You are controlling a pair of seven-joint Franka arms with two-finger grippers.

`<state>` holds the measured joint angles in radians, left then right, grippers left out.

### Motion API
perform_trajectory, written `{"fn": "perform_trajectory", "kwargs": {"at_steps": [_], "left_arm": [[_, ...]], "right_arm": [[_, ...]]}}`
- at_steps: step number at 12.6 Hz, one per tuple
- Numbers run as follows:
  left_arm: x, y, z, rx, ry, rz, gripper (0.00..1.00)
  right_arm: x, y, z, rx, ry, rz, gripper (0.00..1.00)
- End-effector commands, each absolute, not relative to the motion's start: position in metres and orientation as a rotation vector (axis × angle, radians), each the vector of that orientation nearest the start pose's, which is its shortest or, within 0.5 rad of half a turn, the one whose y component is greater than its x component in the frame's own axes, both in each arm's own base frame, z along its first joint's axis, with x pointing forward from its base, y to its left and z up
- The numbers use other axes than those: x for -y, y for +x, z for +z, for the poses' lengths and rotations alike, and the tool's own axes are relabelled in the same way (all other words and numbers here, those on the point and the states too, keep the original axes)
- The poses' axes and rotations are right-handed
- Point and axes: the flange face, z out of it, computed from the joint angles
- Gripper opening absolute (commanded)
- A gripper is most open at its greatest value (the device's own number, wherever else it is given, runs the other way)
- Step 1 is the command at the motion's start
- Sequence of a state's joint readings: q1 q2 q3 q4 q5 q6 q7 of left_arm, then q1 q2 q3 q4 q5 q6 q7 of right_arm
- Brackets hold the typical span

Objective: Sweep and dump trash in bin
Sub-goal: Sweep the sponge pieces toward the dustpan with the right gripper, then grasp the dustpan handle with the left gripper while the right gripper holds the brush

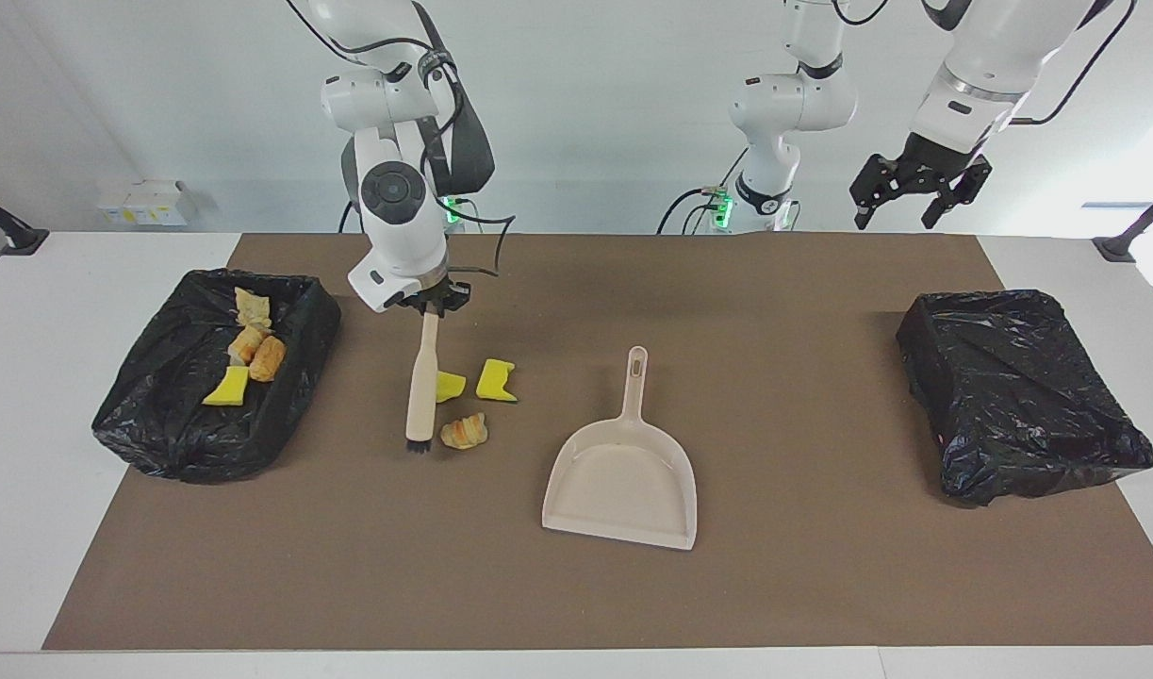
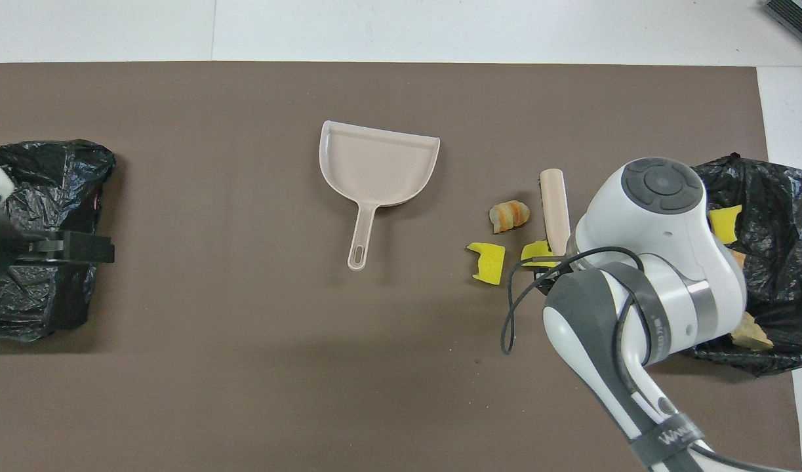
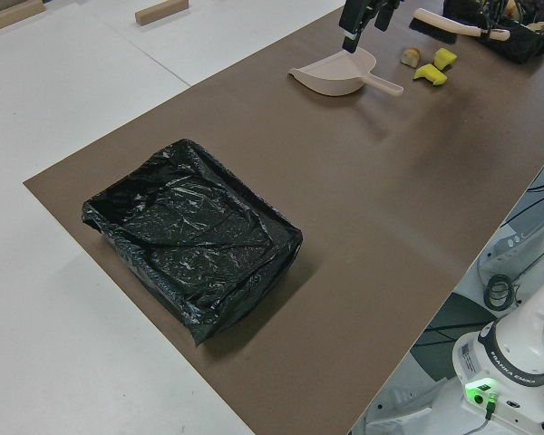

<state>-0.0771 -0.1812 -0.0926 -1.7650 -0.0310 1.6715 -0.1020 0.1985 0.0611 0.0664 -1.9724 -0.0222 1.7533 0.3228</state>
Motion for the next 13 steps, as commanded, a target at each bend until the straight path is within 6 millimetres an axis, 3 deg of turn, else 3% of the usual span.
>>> {"fn": "perform_trajectory", "kwargs": {"at_steps": [1, 5, 7, 9, 11, 13], "left_arm": [[0.168, 0.516, 0.603, -0.178, -3.18, -0.186, 1.0], [0.247, 0.539, 0.553, -0.249, -3.22, -0.277, 1.0], [0.297, 0.548, 0.507, -0.203, -3.251, -0.288, 1.0], [0.342, 0.546, 0.45, -0.248, -3.254, -0.238, 1.0], [0.349, 0.548, 0.421, -0.256, -3.251, -0.211, 1.0], [0.358, 0.544, 0.397, -0.278, -3.252, -0.21, 1.0]], "right_arm": [[-0.128, 0.528, 0.432, -0.04, -3.196, 0.438, 0.0], [-0.113, 0.527, 0.43, -0.034, -3.179, 0.462, 0.0], [-0.077, 0.515, 0.417, 0.131, -3.13, 0.497, 0.0], [-0.041, 0.508, 0.406, 0.133, -3.067, 0.445, 0.0], [-0.018, 0.49, 0.393, 0.145, -3.069, 0.346, 0.0], [-0.012, 0.469, 0.381, 0.179, -3.081, 0.253, 0.0]]}}
